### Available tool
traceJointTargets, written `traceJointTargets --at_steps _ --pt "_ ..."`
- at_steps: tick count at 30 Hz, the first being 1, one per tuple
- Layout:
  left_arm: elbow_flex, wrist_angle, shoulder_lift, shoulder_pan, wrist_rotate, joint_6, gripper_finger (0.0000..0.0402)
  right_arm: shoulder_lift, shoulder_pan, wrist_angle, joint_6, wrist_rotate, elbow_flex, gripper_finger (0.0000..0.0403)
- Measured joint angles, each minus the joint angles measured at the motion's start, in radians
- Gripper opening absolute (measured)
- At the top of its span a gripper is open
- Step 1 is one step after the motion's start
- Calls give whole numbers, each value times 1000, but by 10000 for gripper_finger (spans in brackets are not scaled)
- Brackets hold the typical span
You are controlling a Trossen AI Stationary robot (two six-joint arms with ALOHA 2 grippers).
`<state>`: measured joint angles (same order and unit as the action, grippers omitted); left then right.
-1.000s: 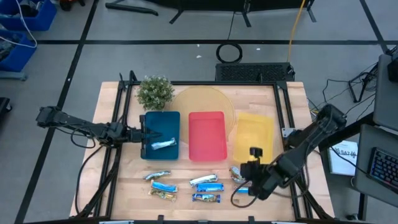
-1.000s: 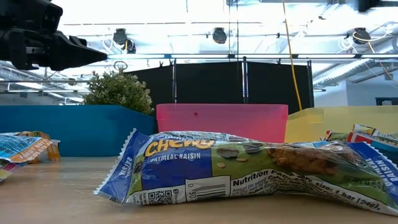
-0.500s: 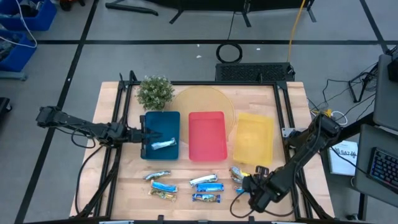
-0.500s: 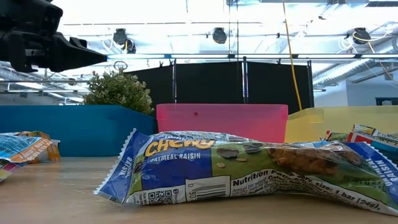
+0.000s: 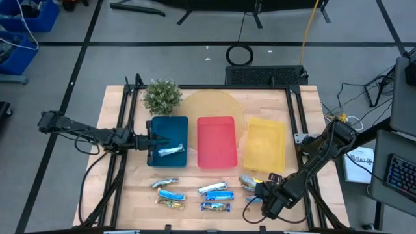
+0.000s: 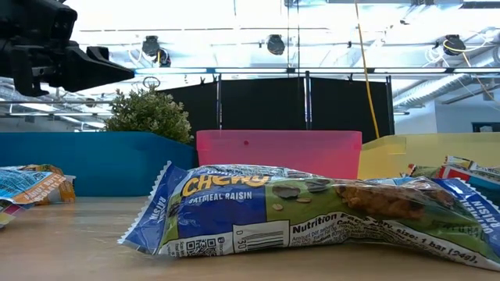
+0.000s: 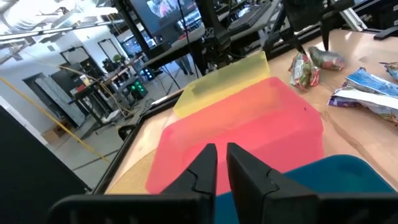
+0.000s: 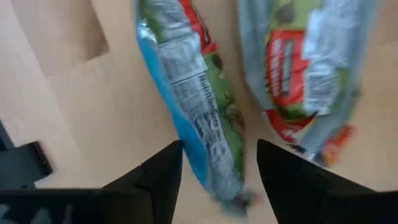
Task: Pick and place Granola Bars by type
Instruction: Put the red granola bar into the yellow bin
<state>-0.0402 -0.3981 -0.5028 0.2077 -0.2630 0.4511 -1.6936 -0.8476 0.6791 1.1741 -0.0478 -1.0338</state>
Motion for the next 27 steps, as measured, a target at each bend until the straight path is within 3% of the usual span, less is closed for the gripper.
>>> traceJointTargets --at_steps 6,11,22,27 --pt "0 0 0 0 0 0 36 6 1 -148 -25 -2 99 180" --pt "0 3 0 0 0 -11 35 5 1 -157 -48 -4 111 161" --pt "0 4 0 0 0 -55 35 46 2 -213 -113 7 117 37" --pt "0 8 0 0 0 -67 35 130 1 -262 -145 22 117 33"
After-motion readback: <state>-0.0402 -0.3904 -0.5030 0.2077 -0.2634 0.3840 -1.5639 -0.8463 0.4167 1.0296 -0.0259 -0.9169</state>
